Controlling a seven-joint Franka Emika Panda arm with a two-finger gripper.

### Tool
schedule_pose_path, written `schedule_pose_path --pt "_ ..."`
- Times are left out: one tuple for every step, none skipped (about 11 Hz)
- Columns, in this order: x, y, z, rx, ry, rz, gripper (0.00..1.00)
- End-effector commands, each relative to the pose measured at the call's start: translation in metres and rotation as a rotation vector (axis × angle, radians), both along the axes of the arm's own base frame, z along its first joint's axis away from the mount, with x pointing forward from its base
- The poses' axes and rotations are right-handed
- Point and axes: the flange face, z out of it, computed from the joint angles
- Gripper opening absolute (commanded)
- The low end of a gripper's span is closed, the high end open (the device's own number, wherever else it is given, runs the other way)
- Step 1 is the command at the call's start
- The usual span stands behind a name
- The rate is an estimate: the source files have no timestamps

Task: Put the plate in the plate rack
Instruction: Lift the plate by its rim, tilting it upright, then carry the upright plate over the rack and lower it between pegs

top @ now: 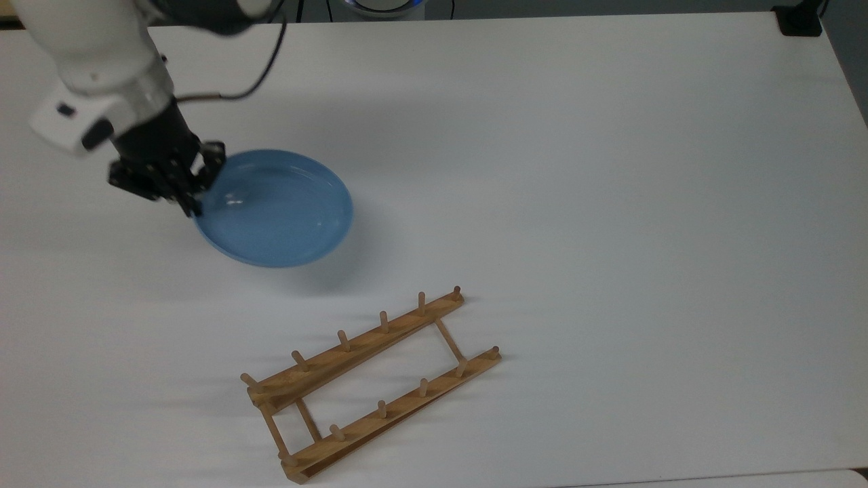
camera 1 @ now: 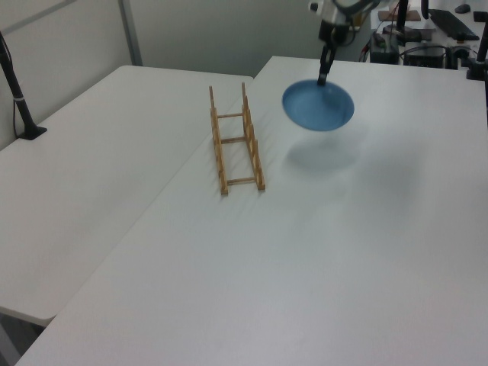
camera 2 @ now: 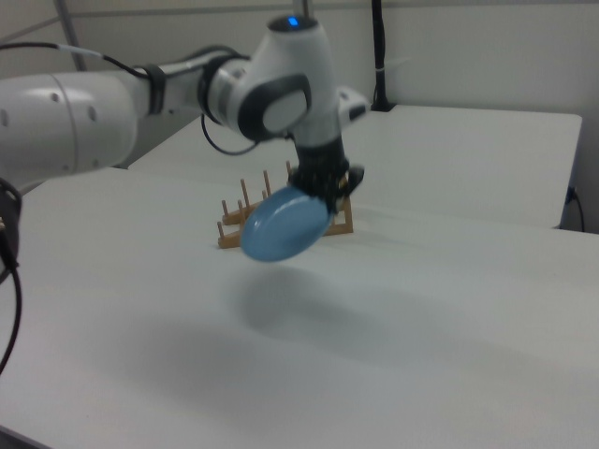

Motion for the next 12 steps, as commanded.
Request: schedule_pose_path --pt "0.002 0.02 0.096 -0.193 -0.239 0.1 0.0" --pt "0.005 0.038 0.118 -0.264 -0.311 0.136 0.0" --pt "0.01 0.051 0.127 -0.341 -0.354 0.172 0.0" --pt "0.016 0.073 0.136 -0.407 -0.409 0.203 0.0" --pt "0.019 0.087 0.14 -0.47 -0.442 0.197 0.0" --pt "0.024 0.107 0.138 -0.541 -0.443 0.201 0.0" --pt "0.033 0.122 0.127 -0.609 -0.448 0.199 0.0" --pt "0.039 0.135 0.119 -0.659 -0.475 0.185 0.0" --pt "0.046 0.151 0.116 -0.725 -0.492 0.179 0.0" --pt "0.051 0.166 0.111 -0.775 -0.51 0.165 0.0" --pt "0.055 0.173 0.1 -0.817 -0.517 0.144 0.0" --pt "0.06 0.181 0.094 -0.852 -0.533 0.126 0.0"
